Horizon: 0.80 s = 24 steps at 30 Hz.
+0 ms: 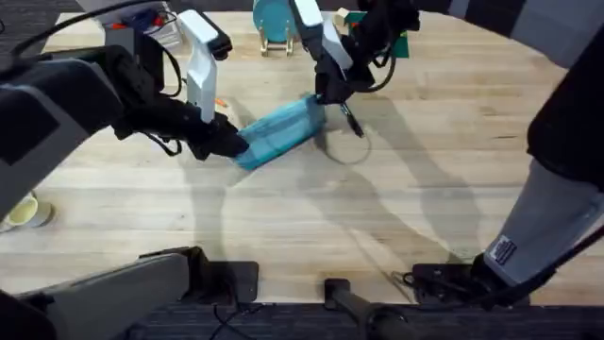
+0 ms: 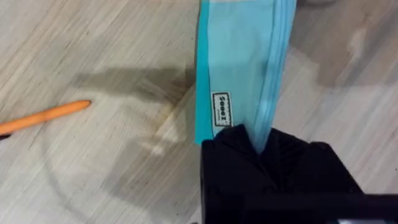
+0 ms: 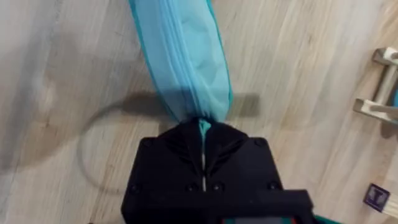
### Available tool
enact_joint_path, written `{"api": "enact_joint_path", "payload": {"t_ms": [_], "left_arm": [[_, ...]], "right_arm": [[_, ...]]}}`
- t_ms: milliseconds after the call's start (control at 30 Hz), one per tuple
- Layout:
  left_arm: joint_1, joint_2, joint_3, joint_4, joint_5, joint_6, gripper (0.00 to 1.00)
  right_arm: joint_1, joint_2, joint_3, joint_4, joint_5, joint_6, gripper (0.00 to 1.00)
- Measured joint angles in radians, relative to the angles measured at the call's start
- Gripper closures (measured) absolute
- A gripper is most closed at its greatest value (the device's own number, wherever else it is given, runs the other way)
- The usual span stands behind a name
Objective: Unzip the bag, pick up the pens from the table one at a time and place them inside, then zip the bag closed.
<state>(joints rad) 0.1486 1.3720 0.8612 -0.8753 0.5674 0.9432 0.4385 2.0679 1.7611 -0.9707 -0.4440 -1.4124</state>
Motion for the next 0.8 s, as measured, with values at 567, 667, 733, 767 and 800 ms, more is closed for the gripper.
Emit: {"api": "enact_joint_path", "payload": {"t_ms": [567, 667, 733, 767, 800], "left_arm": [[0.001, 0.0, 0.0, 0.008, -0.011, 0.0, 0.959], [0.001, 0.0, 0.0, 0.008, -0.01, 0.0, 0.959], [0.001, 0.0, 0.0, 0.008, -0.01, 0.0, 0.959], [0.001, 0.0, 0.0, 0.008, -0.01, 0.0, 0.959], [0.001, 0.0, 0.0, 0.008, -0.01, 0.0, 0.959]], "right_arm": [[0.038, -0.1, 0.0, -0.008, 0.011, -0.003, 0.971], [0.05, -0.1, 0.0, -0.01, 0.011, -0.003, 0.971], [0.058, -0.1, 0.0, -0.009, 0.01, -0.003, 0.972], [0.063, -0.101, 0.0, -0.009, 0.01, -0.003, 0.972], [0.069, -0.1, 0.0, -0.009, 0.01, -0.003, 0.971]]}}
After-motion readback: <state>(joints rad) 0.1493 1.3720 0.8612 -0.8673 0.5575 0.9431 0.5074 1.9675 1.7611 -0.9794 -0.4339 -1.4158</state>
